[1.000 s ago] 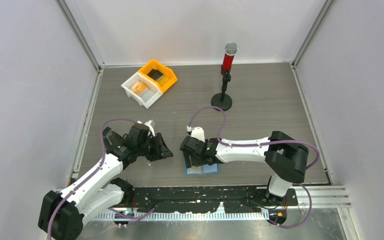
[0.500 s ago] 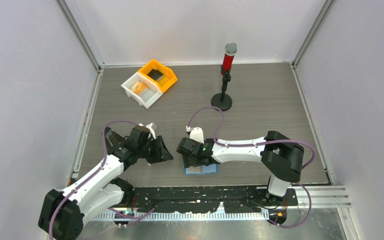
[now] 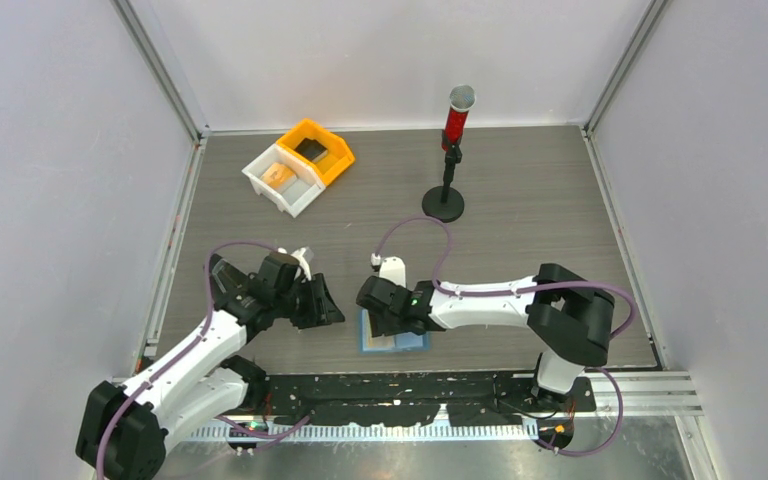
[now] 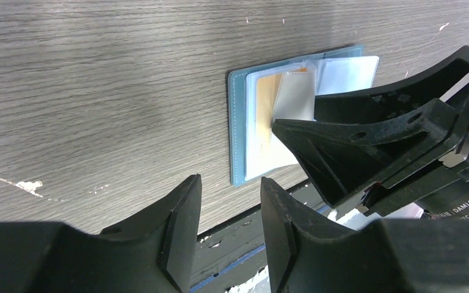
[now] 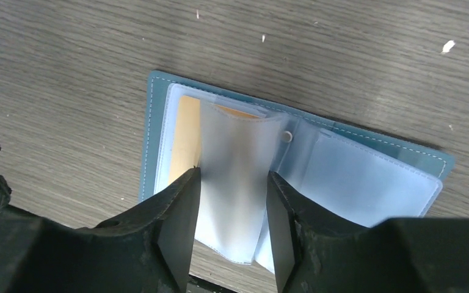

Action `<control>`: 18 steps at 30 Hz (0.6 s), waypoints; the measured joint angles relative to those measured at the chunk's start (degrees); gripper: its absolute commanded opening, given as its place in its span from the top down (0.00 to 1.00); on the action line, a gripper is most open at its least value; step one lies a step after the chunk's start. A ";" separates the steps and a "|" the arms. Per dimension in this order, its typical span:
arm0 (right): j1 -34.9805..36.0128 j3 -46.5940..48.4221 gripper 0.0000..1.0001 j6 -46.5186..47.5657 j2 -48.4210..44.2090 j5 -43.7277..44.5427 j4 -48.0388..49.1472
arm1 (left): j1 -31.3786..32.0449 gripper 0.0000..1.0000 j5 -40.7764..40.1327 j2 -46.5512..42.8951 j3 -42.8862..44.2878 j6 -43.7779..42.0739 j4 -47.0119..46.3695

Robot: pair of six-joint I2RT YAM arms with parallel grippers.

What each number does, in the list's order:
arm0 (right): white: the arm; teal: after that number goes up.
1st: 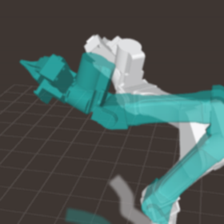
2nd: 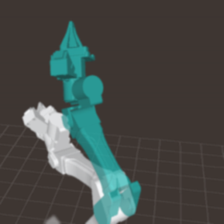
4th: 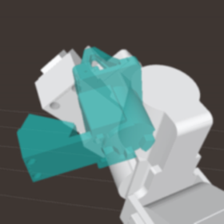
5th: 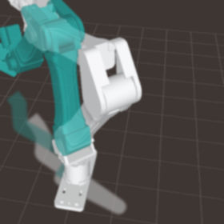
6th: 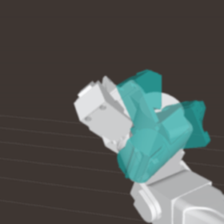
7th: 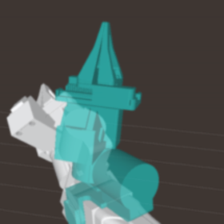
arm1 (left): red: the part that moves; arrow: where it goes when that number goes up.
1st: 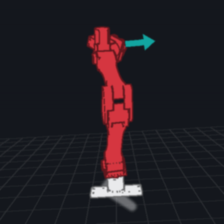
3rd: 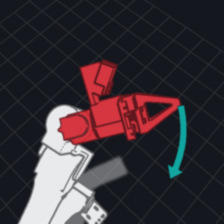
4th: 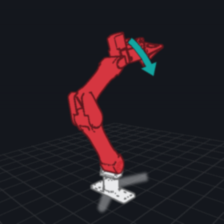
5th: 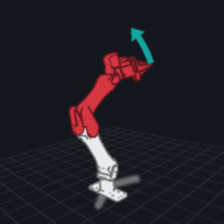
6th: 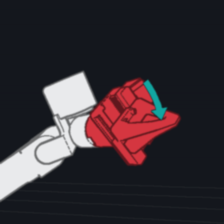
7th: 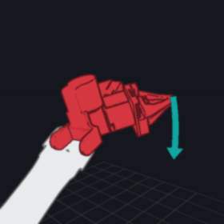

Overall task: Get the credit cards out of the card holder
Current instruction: Remove the credit card from the card holder.

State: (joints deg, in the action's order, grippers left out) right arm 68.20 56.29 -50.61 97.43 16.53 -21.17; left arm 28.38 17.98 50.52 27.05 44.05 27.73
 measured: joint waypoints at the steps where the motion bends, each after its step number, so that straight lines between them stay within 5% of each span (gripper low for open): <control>1: -0.02 -0.46 0.54 0.15 -0.31 -0.31 0.59 | 0.00 0.57 0.00 0.02 0.04 -0.02 0.20; 18: -3.10 -15.13 0.66 2.99 -7.74 -11.61 21.24 | 0.00 0.65 1.66 10.05 0.04 1.18 -5.95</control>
State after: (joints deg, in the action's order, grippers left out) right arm 65.10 41.17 -47.62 89.69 4.93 0.08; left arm 28.38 19.64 60.58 27.09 45.23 21.78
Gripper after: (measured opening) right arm 0.347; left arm 0.371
